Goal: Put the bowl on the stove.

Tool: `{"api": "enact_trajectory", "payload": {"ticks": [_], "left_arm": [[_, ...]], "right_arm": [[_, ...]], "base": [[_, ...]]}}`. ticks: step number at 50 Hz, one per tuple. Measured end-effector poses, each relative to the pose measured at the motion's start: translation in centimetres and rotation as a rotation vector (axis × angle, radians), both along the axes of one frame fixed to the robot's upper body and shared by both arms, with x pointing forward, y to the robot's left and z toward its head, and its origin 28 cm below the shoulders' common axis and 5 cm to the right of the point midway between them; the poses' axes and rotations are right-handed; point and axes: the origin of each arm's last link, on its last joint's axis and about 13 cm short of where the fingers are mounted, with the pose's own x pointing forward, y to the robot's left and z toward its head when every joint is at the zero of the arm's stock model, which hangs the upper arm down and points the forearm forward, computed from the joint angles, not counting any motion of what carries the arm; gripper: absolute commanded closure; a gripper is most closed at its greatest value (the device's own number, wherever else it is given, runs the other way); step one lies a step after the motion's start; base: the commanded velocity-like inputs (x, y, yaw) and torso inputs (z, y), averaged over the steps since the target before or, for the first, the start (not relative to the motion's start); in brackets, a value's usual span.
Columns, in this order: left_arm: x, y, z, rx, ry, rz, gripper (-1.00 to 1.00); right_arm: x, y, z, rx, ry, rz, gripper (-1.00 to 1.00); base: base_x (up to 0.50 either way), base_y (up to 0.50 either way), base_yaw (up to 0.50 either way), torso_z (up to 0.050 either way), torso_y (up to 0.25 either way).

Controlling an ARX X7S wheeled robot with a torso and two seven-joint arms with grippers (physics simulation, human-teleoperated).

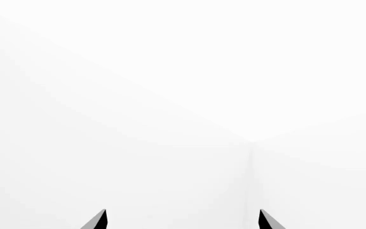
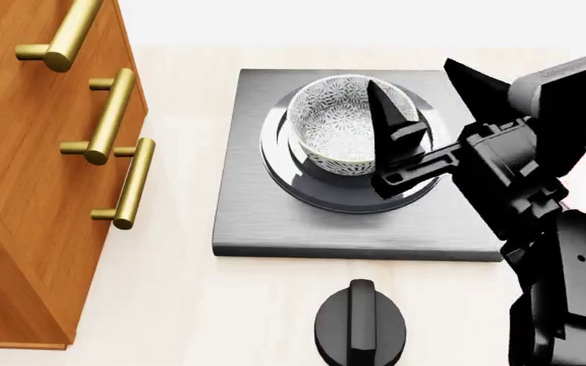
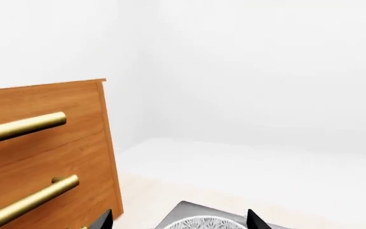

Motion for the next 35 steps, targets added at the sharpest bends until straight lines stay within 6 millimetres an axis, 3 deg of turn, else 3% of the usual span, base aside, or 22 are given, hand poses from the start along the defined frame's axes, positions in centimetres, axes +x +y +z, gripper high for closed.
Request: {"api": "enact_trajectory", "payload": {"ticks": [16, 35], "left_arm": [[0.0, 0.0, 0.0, -0.004, 0.002, -0.001, -1.00], [0.0, 0.1, 0.1, -0.005, 0.000, 0.000, -1.00]], "right_arm": [[-5.2, -0.1, -3.9, 0.206, -0.178, -0.128, -1.00], [-13.2, -3.3, -3.7, 0.281, -0.464, -0.289, -1.00]], "base": [[0.00, 0.00, 0.00, 0.000, 0.000], [0.00, 0.00, 0.00, 0.000, 0.000]]}}
